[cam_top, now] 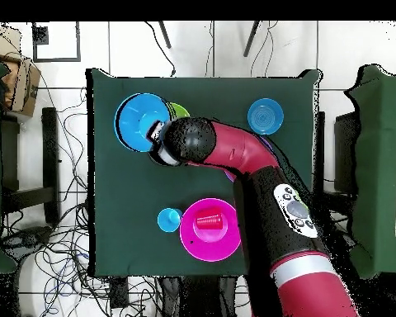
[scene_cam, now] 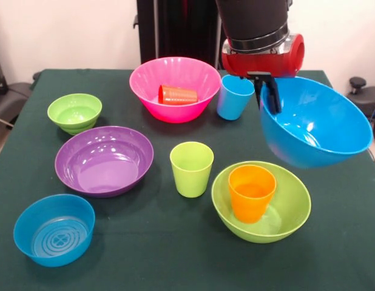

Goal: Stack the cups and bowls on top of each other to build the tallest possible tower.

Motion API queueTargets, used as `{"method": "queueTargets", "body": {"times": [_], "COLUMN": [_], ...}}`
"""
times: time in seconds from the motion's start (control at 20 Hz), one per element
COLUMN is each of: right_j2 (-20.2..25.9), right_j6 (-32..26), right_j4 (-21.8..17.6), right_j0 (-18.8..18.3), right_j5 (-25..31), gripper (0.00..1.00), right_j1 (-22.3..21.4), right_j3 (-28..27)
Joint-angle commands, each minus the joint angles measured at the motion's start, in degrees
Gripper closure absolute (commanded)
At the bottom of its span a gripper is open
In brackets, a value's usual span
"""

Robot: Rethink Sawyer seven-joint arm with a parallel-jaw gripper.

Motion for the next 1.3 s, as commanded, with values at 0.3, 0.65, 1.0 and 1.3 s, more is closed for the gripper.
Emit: {"method": "queueTargets", "body": {"times": [0.3, 0.65, 1.0, 1.3], "right_j2": [-0.07, -2.19, -3.86, -4.14], "right_j6": [-5.49, -4.43, -2.53, -0.87], "right_j4": [-7.17, -10.05, -11.57, -12.12], "right_j0": [-1.76, -0.91, -0.39, 0.08], "right_j5": [5.79, 8.69, 12.07, 11.66], "gripper": [1.0, 1.0, 1.0, 1.0], "right_j1": [-0.78, 1.08, 4.4, 5.48], "right_j3": [0.3, -3.15, -8.58, -9.93]}}
